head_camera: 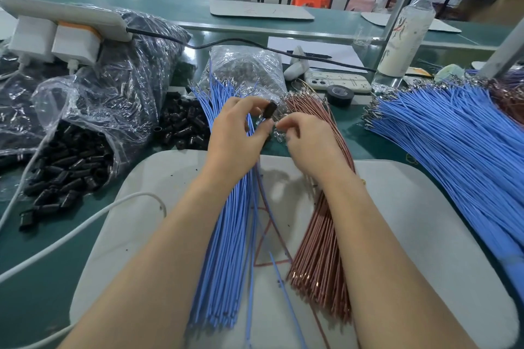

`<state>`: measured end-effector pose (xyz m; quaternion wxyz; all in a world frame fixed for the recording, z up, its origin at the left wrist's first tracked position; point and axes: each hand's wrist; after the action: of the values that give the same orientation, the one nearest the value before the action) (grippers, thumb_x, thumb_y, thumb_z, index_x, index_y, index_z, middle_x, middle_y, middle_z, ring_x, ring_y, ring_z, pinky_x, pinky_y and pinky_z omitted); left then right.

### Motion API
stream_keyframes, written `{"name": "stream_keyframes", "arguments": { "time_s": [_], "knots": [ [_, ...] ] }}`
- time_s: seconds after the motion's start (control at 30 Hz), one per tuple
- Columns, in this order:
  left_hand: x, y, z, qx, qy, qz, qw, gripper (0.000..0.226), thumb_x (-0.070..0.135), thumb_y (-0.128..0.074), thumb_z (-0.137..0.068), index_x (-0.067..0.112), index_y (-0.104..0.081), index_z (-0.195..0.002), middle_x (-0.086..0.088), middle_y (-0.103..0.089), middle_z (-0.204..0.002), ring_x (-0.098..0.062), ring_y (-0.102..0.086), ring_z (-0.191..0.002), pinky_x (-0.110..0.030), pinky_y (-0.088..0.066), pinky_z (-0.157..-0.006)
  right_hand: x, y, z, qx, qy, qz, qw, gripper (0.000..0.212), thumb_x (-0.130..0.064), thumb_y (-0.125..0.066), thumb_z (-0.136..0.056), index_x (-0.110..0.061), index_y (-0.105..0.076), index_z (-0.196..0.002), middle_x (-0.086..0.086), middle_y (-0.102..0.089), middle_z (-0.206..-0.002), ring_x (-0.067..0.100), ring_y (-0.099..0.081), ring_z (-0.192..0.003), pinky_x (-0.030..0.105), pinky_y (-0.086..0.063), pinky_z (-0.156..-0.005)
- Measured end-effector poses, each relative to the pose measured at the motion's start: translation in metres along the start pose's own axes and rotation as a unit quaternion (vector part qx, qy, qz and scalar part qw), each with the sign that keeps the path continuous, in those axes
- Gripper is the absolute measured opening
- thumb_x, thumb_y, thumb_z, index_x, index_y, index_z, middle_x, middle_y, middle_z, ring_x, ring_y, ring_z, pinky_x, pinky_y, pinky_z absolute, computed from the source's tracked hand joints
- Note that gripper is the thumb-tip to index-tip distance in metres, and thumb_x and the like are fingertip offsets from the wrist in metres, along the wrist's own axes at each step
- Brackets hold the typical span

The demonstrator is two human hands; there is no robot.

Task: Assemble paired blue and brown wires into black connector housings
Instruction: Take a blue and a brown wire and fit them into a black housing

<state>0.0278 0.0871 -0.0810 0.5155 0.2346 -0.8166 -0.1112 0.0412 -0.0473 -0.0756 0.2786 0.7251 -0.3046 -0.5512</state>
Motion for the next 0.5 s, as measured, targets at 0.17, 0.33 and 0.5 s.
{"name": "stream_keyframes", "arguments": {
  "time_s": [0.17,0.33,0.5],
  "knots": [
    [0.004,0.000,-0.001,-0.028,0.065,0.088,0.994,0.021,0.015,-0.063,-0.087,0.033,-0.055,-0.092,0.008,-0.064,-0.098,-0.010,-0.064,-0.073,-0.025,-0.053,-0.076,0.000,-0.002,0.001,-0.053,-0.002,-0.021,0.998,0.035,-0.005,-0.044,-0.093,-0.017,-0.062,-0.121,0.001,-0.065,-0.117,0.010,-0.055,-0.098,0.008,-0.031,-0.074],
    [0.002,0.002,0.000,-0.034,0.088,0.135,0.986,0.011,0.020,-0.065,-0.088,0.026,-0.057,-0.094,0.004,-0.066,-0.096,-0.020,-0.069,-0.087,-0.038,-0.054,-0.086,-0.006,0.011,0.003,-0.075,-0.005,-0.138,0.988,0.023,-0.007,-0.053,-0.089,-0.014,-0.068,-0.104,0.001,-0.072,-0.096,0.015,-0.067,-0.089,0.034,-0.054,-0.087],
    [0.009,-0.002,0.003,0.004,-0.016,0.078,0.997,0.023,0.010,-0.069,-0.084,0.029,-0.056,-0.084,0.015,-0.064,-0.080,-0.005,-0.065,-0.077,-0.014,-0.050,-0.075,-0.007,0.009,0.003,-0.086,-0.003,-0.145,0.986,0.009,-0.011,-0.064,-0.086,-0.006,-0.069,-0.091,0.010,-0.072,-0.090,0.025,-0.067,-0.091,0.043,-0.053,-0.085]
  ]
}}
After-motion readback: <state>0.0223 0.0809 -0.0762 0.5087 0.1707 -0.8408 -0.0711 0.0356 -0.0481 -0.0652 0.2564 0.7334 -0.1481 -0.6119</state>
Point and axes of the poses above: each hand's wrist, its own z-axis away from the middle knuckle, its own y-axis out of the back of the hand, x = y × z
